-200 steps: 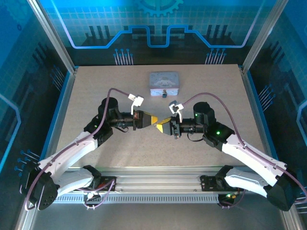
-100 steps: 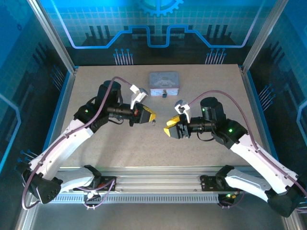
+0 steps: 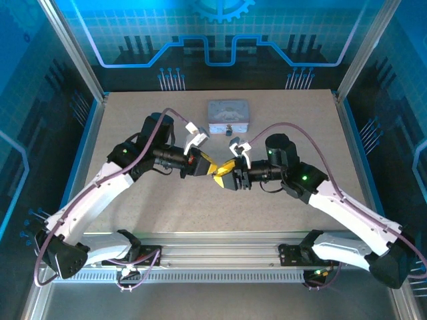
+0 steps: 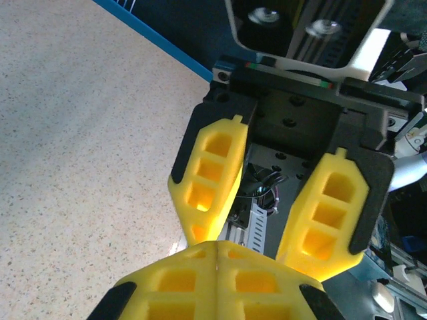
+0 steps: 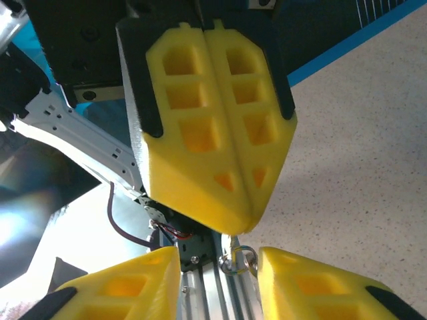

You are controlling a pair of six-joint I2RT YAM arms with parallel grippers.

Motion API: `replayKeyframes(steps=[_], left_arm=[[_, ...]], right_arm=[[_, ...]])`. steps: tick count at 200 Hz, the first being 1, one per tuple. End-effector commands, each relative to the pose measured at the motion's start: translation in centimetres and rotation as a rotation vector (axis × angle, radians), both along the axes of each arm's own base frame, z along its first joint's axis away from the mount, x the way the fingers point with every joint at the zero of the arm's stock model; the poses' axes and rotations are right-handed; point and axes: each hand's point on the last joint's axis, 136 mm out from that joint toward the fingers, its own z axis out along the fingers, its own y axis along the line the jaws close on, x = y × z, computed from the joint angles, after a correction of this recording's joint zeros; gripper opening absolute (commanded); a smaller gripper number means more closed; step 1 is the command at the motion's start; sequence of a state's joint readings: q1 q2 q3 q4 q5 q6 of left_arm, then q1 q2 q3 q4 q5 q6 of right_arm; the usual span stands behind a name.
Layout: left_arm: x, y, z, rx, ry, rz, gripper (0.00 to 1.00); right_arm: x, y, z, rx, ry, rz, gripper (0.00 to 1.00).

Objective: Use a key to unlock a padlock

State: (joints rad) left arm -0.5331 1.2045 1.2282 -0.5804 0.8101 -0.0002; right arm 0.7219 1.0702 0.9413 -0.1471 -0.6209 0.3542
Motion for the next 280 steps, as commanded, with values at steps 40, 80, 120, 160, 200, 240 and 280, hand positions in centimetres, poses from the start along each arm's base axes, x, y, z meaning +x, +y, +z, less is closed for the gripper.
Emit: replayKeyframes(steps=[40, 80, 120, 160, 200, 240, 280], left_arm=[[-0.7, -0.5, 1.3, -0.041, 0.005, -0.054, 0.00], [-0.8, -0.6, 1.3, -0.046, 0.016, -0.062, 0.00], [-0.1, -0.3, 1.7, -0.063, 0.009, -0.011, 0.01], [1.2, 0.9, 2.5, -0.160, 0.007, 0.110, 0.57], [1.4, 1.9, 1.5, -0.255, 0.022, 0.177, 0.54], [1.2, 1.6, 0.3, -0.310, 0.059, 0.159, 0.44], [0.8, 1.2, 0.3, -0.333, 0.052, 0.118, 0.28]], right_arm=[[-0.3, 0.8, -0.4, 0.010, 0.001, 0.026, 0.19], [-0.2, 0.7, -0.7, 0.001, 0.002, 0.022, 0.00], [0.4, 0.6, -1.0, 0.010, 0.008, -0.017, 0.00], [1.4, 0.0, -0.9, 0.074, 0.046, -0.072, 0.00], [2.2, -0.8, -0.4, 0.129, 0.066, -0.119, 0.00], [2.2, -1.0, 0.4, 0.168, 0.078, -0.116, 0.00], [2.2, -0.9, 0.8, 0.181, 0.090, -0.109, 0.00]])
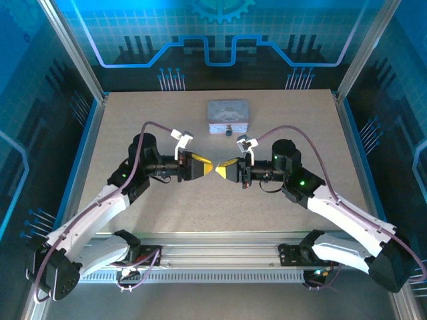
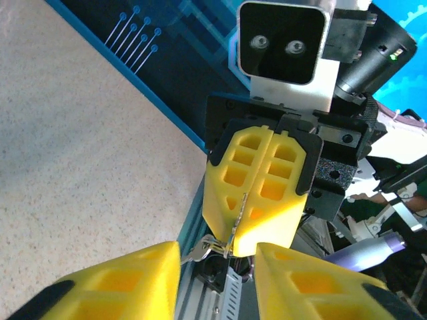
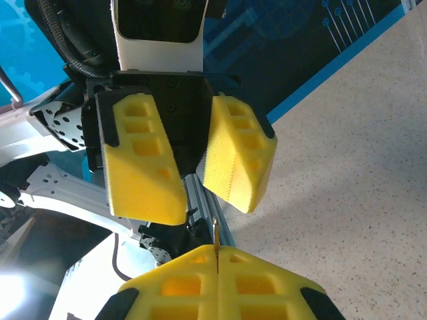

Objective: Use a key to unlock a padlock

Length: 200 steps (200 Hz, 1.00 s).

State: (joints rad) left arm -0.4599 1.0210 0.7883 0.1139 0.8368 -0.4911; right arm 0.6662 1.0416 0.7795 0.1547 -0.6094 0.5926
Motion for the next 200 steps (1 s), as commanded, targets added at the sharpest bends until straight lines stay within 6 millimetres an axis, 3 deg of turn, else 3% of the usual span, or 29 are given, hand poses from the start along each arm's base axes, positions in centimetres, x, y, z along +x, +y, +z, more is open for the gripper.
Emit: replayKeyframes(steps=[1, 45, 155, 200], left_arm=[[-0.5, -0.3, 1.6, -0.058, -0.053, -0.046, 0.28], [-1.1, -0.9, 1.3, -0.065, -0.054, -0.082, 0.25], [-0.8, -1.3, 0.0, -0.043, -0.028, -0.075, 0.31], [-1.1, -1.5, 0.2, -0.051, -0.023, -0.099, 0.20]], right_arm=[[0.0, -0.1, 1.3, 0.043, -0.013, 0.004, 0.00], [0.0, -0.1, 1.7, 0.057, -0.011, 0.004, 0.00], [0.1, -0.1, 1.8, 0.058, -0.009, 0.002, 0.00], [0.0, 0.0, 1.8, 0.060, -0.008, 0.009, 0.00]])
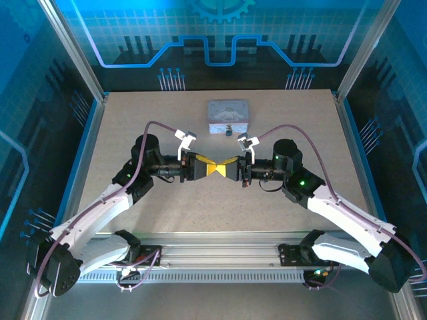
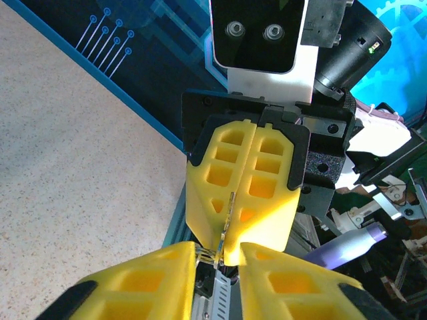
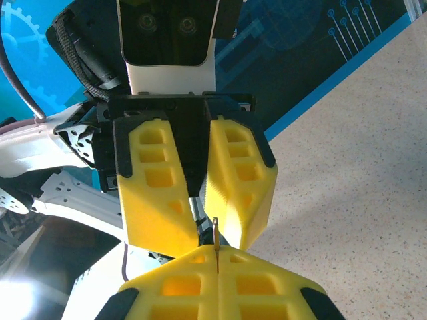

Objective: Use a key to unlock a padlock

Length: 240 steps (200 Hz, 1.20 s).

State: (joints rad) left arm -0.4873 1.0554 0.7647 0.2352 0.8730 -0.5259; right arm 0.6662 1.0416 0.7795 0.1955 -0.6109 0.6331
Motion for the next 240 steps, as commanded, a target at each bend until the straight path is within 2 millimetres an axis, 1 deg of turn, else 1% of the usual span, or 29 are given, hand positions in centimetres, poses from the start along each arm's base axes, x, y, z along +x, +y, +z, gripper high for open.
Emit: replayKeyframes(steps=[1, 51, 74, 111, 125, 143, 168, 180, 182, 186, 202, 218, 240], left_arm=[[-0.6, -0.4, 0.0, -0.012, -0.005, -0.040, 0.20], [-0.8, -0.8, 0.0, -0.011, 0.000, -0.061, 0.12], [-0.7, -0.9, -0.1, -0.009, 0.005, -0.065, 0.00], [-0.8, -0.9, -0.2, 0.001, 0.000, -0.064, 0.00], [-0.9, -0.7, -0.4, 0.015, -0.010, -0.055, 0.00], [-0.8, -0.4, -0.7, 0.036, -0.023, -0.035, 0.00], [-0.8, -0.1, -1.0, 0.063, -0.033, -0.025, 0.00], [-0.9, 0.0, -1.1, 0.078, -0.037, -0.028, 0.00], [-0.9, 0.0, -1.2, 0.082, -0.038, -0.028, 0.00], [-1.0, 0.0, -1.3, 0.089, -0.036, -0.030, 0.00], [-1.1, 0.2, -1.3, 0.112, -0.045, -0.040, 0.00], [-1.4, 0.2, -1.1, 0.131, -0.059, -0.061, 0.00], [-1.8, 0.0, -0.7, 0.150, -0.068, -0.100, 0.00]], right_arm=[[-0.1, -0.1, 0.9, 0.027, -0.015, 0.012, 0.00], [-0.1, -0.1, 1.1, 0.032, -0.014, 0.015, 0.00], [-0.1, 0.0, 1.1, 0.030, -0.012, 0.017, 0.00], [0.2, -0.2, 0.7, 0.008, -0.004, -0.001, 0.00], [0.2, -0.3, 0.5, -0.012, -0.003, -0.014, 0.08], [0.4, -0.9, 0.5, -0.039, 0.006, -0.036, 0.23], [0.6, -2.3, 1.5, -0.046, 0.011, -0.053, 0.37], [0.5, -3.2, 1.4, -0.063, 0.020, -0.059, 0.39], [0.5, -3.3, 2.2, -0.054, 0.005, -0.060, 0.39], [0.5, -3.6, 2.7, -0.056, -0.001, -0.060, 0.40], [0.0, -4.5, 3.2, -0.081, 0.002, -0.047, 0.41], [-0.7, -4.6, 3.6, -0.103, 0.008, -0.008, 0.42], [-1.6, -4.2, 3.8, -0.108, 0.039, 0.062, 0.44]])
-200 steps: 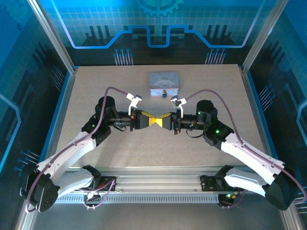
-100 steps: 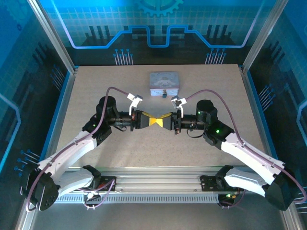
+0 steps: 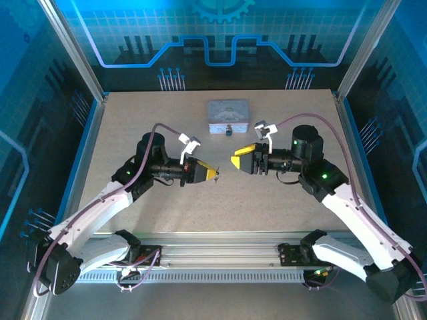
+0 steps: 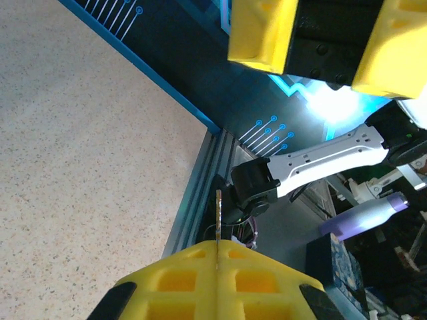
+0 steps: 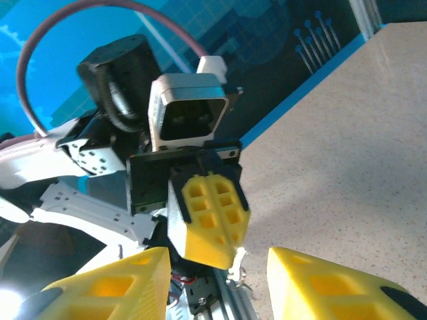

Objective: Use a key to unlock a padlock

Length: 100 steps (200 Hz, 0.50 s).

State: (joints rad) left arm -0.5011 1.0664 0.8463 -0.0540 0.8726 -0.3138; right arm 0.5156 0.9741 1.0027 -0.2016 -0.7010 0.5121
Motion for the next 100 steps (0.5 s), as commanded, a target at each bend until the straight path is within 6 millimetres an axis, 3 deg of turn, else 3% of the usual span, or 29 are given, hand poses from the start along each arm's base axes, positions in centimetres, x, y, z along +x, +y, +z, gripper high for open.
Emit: replayKeyframes(steps=[1, 64, 100], left_arm=[[-0.8, 0.0, 1.1, 0.024, -0.048, -0.062, 0.00], [-1.6, -0.6, 2.0, 0.014, -0.013, -0.167, 0.00], [-1.7, -0.6, 1.7, 0.018, 0.006, -0.180, 0.00]], right_arm=[[-1.9, 0.1, -0.7, -0.038, 0.063, 0.108, 0.44], [-2.4, 2.5, -2.4, -0.096, 0.109, 0.196, 0.44], [-1.9, 3.4, -2.4, -0.088, 0.120, 0.214, 0.31]])
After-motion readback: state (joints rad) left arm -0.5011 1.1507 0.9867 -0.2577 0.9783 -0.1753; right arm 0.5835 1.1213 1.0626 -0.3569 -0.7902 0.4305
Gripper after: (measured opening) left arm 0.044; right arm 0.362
